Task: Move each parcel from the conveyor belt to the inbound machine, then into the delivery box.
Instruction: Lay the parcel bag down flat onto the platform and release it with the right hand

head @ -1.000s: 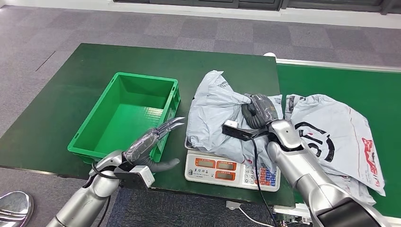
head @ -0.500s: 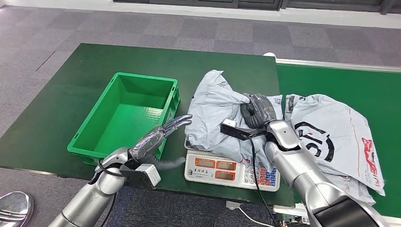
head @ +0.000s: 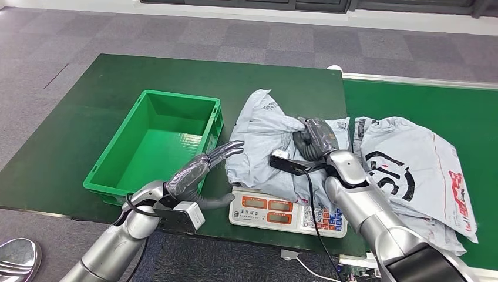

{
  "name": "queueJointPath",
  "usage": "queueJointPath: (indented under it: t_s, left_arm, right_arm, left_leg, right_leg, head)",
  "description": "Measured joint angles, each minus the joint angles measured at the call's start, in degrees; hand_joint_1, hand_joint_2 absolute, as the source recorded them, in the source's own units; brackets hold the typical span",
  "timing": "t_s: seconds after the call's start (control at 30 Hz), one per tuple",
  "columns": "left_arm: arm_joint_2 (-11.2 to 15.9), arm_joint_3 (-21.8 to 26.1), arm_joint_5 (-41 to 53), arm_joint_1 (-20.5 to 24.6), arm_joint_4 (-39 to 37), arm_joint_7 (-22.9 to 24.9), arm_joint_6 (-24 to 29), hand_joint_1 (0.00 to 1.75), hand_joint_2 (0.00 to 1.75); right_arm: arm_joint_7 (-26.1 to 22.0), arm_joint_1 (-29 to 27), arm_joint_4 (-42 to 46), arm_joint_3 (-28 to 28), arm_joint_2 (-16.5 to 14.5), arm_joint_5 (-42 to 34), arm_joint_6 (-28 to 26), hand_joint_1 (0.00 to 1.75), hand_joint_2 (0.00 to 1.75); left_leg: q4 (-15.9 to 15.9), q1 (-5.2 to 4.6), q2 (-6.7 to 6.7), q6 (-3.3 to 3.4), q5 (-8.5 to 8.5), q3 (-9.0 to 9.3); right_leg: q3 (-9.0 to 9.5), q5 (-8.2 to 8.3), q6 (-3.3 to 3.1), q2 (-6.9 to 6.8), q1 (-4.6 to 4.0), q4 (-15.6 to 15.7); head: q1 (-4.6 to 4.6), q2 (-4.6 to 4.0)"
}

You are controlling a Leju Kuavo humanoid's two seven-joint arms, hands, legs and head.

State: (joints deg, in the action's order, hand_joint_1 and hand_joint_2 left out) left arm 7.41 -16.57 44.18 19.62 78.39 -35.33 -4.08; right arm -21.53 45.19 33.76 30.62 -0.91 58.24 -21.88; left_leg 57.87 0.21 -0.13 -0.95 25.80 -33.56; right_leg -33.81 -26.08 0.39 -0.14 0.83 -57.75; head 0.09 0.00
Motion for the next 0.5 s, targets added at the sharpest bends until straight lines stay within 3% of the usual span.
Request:
queueJointPath:
  t_s: [0.27, 0.5]
  left_arm:
    - [-0.26, -0.08, 0.34, 0.38, 0.01, 0.33, -0.2, 0.0, 1.75]
    - [-0.19, -0.08, 0.31, 0.63, -0.08, 0.42, -0.48, 0.0, 1.75]
  right_arm:
    - [0.65, 0.11, -0.6, -0.01, -0.67, -0.13, 0.54, 0.0, 1.75]
    - [1.66, -0.87, 1.28, -0.9, 0.51, -0.11, -0.34, 0.0, 1.75]
  left_leg:
    - [0.0, 0.0, 0.02, 0.0, 0.0, 0.01]
    - [0.0, 0.0, 0.04, 0.0, 0.0, 0.01]
  right_leg:
    - [-0.01, 0.01, -0.01, 0.02, 0.0, 0.0]
    - [-0.01, 0.01, -0.01, 0.01, 0.01, 0.0]
  head:
    - [0.0, 0.0]
    - [0.0, 0.0]
